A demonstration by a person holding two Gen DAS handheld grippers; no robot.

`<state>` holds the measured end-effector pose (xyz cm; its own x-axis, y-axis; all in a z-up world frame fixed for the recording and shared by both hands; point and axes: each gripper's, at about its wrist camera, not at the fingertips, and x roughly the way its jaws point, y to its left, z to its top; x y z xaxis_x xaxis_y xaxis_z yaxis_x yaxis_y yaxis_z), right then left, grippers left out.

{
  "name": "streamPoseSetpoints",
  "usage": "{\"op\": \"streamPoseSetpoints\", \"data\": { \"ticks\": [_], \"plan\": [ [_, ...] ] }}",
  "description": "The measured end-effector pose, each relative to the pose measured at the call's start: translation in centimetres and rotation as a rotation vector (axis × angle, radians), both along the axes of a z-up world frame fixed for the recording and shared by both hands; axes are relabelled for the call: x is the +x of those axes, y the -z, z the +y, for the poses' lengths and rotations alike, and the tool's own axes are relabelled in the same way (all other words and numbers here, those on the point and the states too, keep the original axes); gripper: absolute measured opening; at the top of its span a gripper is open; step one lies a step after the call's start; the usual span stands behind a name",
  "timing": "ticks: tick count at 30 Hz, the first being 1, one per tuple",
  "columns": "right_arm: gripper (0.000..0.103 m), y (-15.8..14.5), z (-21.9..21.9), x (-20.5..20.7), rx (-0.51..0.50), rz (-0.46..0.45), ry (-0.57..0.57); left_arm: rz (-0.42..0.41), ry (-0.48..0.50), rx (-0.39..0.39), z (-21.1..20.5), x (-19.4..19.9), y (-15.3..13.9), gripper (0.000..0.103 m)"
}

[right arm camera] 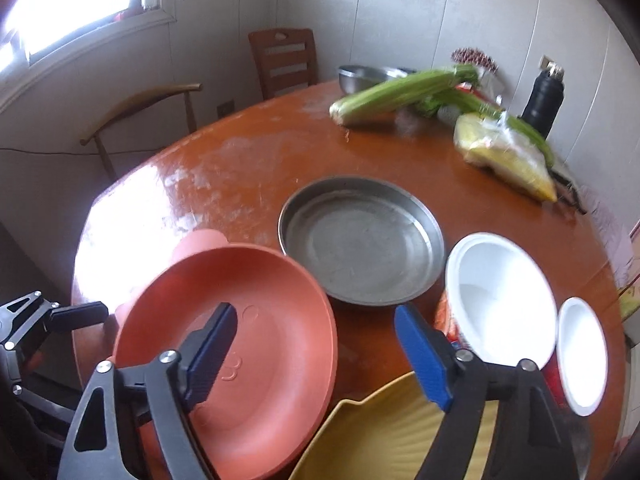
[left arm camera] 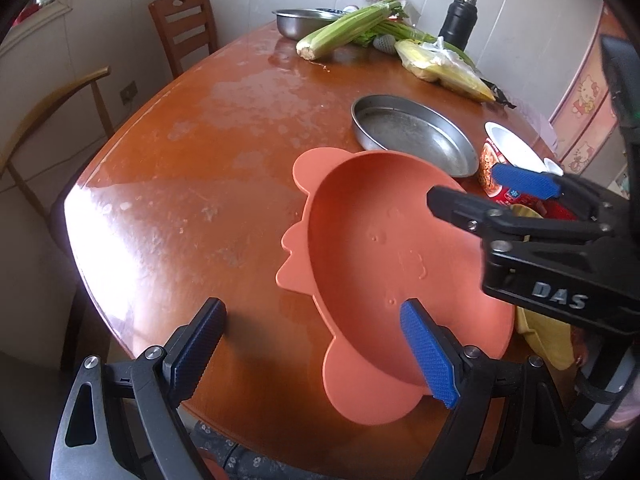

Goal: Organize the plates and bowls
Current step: 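Reach the left gripper to the orange plate rim and close on it, then lift the orange plate with the left gripper and carry it toward the table edge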

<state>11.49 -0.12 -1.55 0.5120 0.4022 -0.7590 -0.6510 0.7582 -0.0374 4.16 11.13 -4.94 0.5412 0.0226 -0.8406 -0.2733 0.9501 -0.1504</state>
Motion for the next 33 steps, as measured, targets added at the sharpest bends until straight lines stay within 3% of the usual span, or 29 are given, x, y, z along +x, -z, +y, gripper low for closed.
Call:
{"op": "streamPoseSetpoints", "data": {
  "ticks": [5, 7, 9, 17, 26, 33],
  "plan": [
    [0.063, 1.5, 0.4, 0.7, -0.035, 0.044, 0.005, -0.002, -0.006, 0.003, -0.1, 0.6, 0.0, 0.088],
    [0.057, 1.8, 0.4, 1.0, -0.037, 0.049, 0.007, -0.006, -0.012, 0.016, -0.2, 0.7, -0.1, 0.077],
    [0.053, 2.0, 0.4, 1.1, -0.035, 0.056, 0.003, -0.012, -0.015, 0.017, -0.3, 0.7, -0.3, 0.058],
    [0.044, 2.2, 1.1, 0.5, -0.029, 0.062, -0.044, -0.013, -0.002, -0.052, 0.2, 0.9, -0.4, 0.022],
    [0.044, 1.4, 1.2, 0.1, 0.012, 0.079, -0.035, -0.018, -0.046, -0.088, 1.8, 1.1, -0.7, 0.022],
    [0.045, -0.7, 3.5, -0.3, 0.051, 0.056, -0.036, -0.062, -0.098, -0.049, 4.6, 1.4, -2.5, 0.022]
  ]
}}
